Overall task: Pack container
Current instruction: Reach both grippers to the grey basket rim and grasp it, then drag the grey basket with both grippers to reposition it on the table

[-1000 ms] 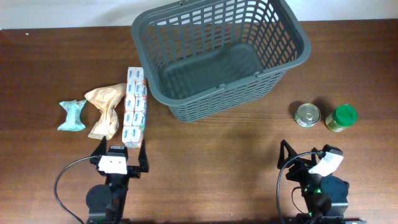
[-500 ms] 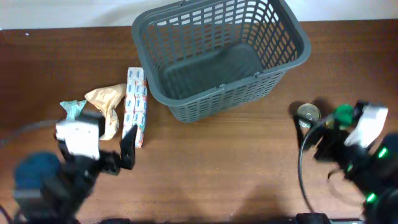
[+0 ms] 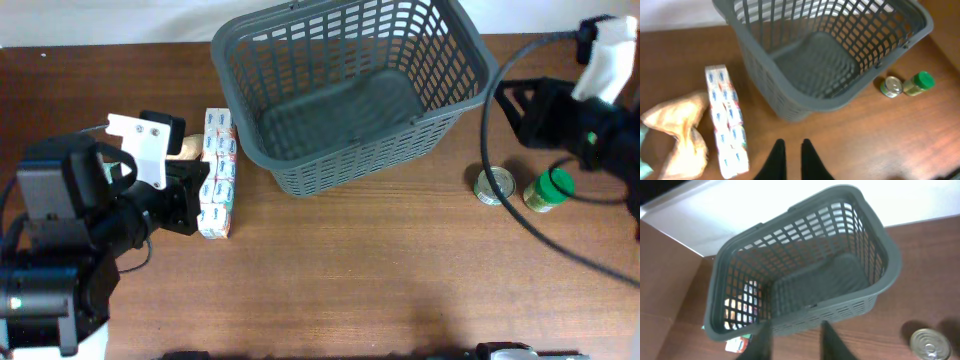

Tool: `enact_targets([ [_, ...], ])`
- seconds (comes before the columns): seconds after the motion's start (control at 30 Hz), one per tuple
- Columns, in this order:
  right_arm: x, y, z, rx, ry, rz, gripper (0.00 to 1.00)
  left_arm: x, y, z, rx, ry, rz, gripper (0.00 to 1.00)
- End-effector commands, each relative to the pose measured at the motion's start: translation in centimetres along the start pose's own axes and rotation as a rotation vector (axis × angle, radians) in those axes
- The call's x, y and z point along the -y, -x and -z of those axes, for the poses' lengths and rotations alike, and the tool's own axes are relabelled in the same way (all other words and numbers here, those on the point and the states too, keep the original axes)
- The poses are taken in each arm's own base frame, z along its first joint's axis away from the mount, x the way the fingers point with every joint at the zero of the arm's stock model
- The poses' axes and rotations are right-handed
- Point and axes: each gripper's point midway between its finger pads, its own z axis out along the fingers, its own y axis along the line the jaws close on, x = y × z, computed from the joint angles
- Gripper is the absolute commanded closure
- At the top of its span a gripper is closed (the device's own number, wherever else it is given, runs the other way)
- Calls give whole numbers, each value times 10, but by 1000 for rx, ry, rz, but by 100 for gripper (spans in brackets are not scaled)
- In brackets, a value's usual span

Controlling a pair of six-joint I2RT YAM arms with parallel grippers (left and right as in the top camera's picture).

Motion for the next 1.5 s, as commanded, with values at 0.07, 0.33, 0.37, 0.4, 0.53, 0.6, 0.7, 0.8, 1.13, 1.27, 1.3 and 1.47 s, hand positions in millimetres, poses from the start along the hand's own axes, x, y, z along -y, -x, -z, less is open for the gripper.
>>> enact_targets([
  [0.07, 11, 6, -41, -61, 4, -37, 96, 11, -20, -3, -107, -42, 147, 98],
  [0.33, 31, -2, -95, -162, -15, -99, 96, 45, -55, -30, -316, -83, 60, 98],
  [0.37, 30, -4, -100, -173, -13, -97, 96, 51, -63, -40, -371, -81, 29, 98],
  [0.4, 31, -3, -104, -174, -11, -96, 96, 56, -67, -46, -400, -87, 8, 98],
  [0.53, 27, -4, -115, -183, 1, -85, 96, 57, -75, -79, -462, -11, -90, 98],
  [0.6, 24, -7, -121, -196, 8, -79, 96, 64, -75, -96, -456, -41, -130, 98],
  [0.7, 20, -13, -130, -221, 17, -71, 96, 69, -77, -119, -440, -78, -132, 98],
  [0.8, 22, -17, -139, -241, 15, -75, 96, 68, -84, -134, -430, -90, -144, 98],
  [1.13, 40, -47, -162, -373, -31, -120, 96, 52, -95, -155, -419, -34, -174, 98],
  [1.27, 49, -58, -165, -420, -72, -135, 96, 52, -95, -156, -417, -33, -180, 98],
  [1.3, 51, -59, -164, -423, -82, -136, 96, 52, -95, -156, -416, -32, -180, 98],
  [1.47, 72, -59, -162, -409, -209, -124, 96, 52, -95, -156, -416, -33, -183, 98],
])
